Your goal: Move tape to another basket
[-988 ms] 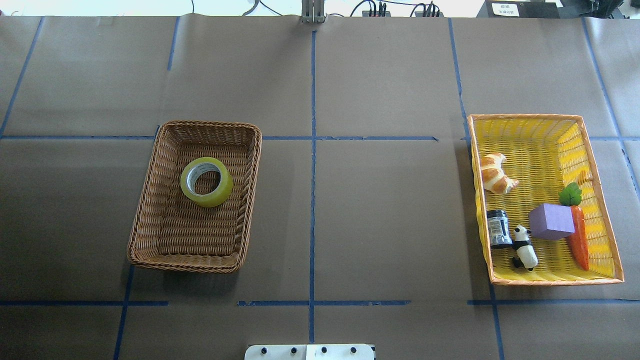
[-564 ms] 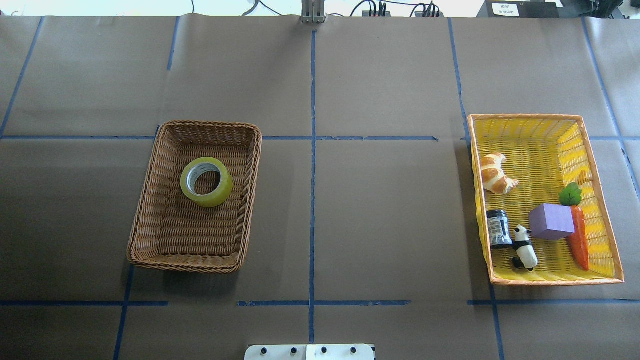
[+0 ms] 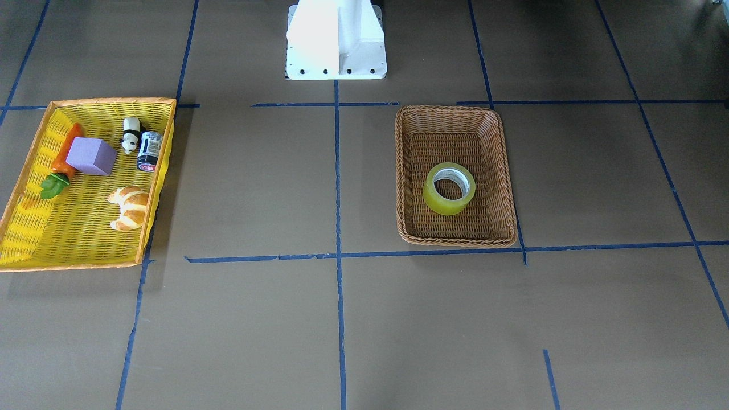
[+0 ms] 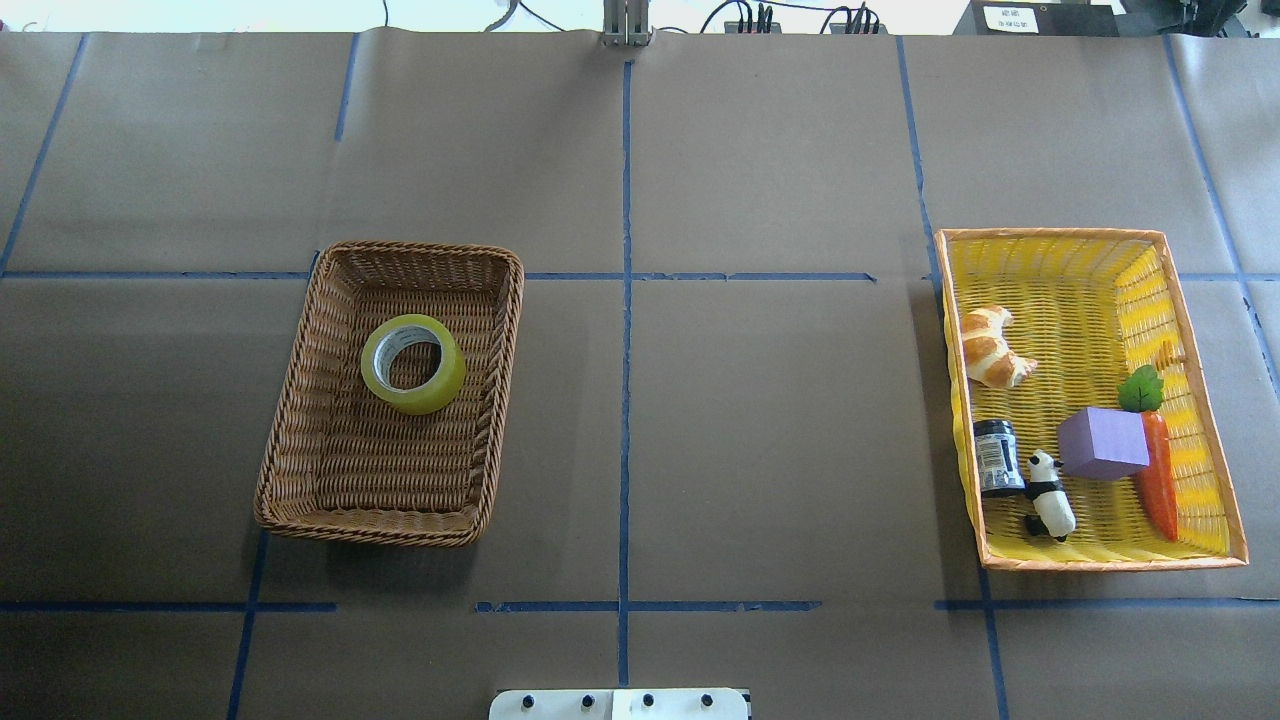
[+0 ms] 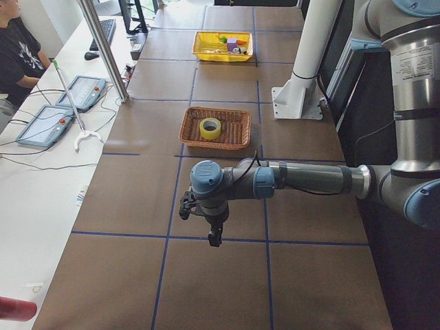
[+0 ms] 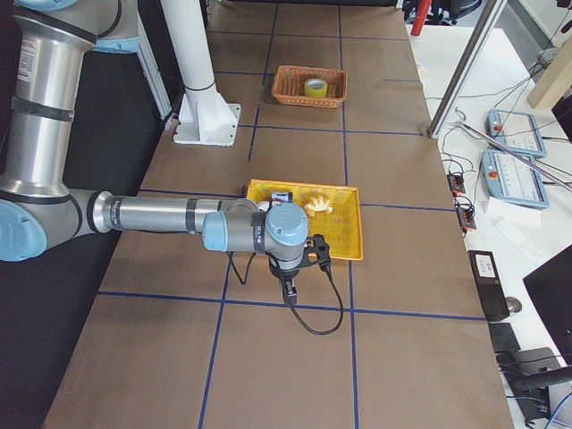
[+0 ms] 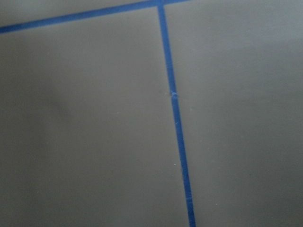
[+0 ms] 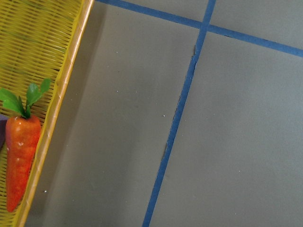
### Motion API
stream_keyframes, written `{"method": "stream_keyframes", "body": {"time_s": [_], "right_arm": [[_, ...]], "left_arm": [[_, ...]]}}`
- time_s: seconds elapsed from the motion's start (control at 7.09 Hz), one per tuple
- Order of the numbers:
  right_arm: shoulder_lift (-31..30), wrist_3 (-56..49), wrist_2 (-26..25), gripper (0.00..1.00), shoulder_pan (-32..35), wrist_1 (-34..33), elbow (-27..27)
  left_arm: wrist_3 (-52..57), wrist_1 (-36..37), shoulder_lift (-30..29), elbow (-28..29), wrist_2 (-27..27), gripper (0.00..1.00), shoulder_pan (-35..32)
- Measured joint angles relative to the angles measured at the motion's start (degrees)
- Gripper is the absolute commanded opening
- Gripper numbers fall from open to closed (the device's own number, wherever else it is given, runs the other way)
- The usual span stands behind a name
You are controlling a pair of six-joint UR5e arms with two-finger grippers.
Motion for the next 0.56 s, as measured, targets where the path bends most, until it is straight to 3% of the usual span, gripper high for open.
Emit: {"method": "stream_keyframes", "body": {"time_s": [0.56], "right_arm": [[-0.1,0.0,-0.1,1.00,0.0,0.0,0.1]], "left_arm": [[0.2,0.1,0.1,0.1,0.2,1.00,0.0]]}}
